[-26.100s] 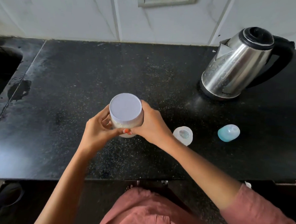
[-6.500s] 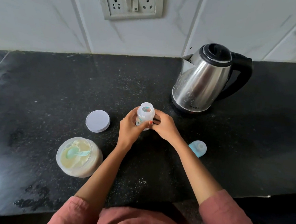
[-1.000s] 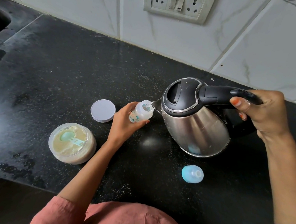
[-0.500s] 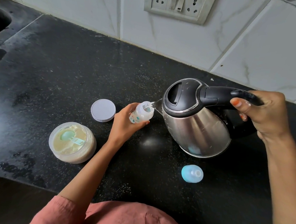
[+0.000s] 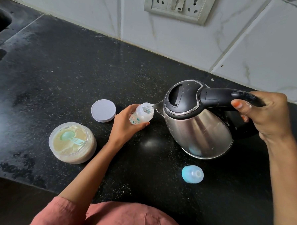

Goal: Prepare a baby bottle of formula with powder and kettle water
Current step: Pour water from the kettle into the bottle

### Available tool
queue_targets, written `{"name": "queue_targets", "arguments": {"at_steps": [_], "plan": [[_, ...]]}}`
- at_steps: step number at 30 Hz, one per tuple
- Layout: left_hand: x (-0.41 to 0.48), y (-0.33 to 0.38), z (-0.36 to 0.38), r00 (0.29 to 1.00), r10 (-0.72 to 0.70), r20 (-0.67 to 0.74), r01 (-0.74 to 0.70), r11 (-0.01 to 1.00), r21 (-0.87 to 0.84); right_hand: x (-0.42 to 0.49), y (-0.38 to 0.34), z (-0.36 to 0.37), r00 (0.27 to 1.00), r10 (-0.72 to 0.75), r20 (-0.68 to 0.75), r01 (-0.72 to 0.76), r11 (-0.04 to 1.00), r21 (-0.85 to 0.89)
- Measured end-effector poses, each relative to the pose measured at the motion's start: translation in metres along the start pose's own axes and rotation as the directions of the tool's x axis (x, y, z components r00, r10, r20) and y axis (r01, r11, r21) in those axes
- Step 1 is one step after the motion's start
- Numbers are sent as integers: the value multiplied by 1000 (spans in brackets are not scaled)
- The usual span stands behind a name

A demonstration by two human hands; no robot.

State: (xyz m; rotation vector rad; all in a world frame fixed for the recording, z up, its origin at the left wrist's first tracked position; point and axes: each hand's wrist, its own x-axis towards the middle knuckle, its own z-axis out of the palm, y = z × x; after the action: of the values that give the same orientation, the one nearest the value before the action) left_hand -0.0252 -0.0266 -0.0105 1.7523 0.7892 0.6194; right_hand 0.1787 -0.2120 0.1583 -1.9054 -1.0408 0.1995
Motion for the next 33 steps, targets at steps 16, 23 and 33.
{"name": "queue_targets", "arguments": {"at_steps": [16,23,33], "plan": [[0,-3,0,1000,-4,-9,4,1000,-5,-2,-4,3,1000,5,-12,-5,999,37],[-1,-4,0,1000,-4,-18,4,1000,-5,-2,-4,3,1000,5,-27,-4,999,49],[-1,-2,0,1000,3,-15,-3,1000,3,-3,-8,4,1000,3,-21,-2,999,49]]}}
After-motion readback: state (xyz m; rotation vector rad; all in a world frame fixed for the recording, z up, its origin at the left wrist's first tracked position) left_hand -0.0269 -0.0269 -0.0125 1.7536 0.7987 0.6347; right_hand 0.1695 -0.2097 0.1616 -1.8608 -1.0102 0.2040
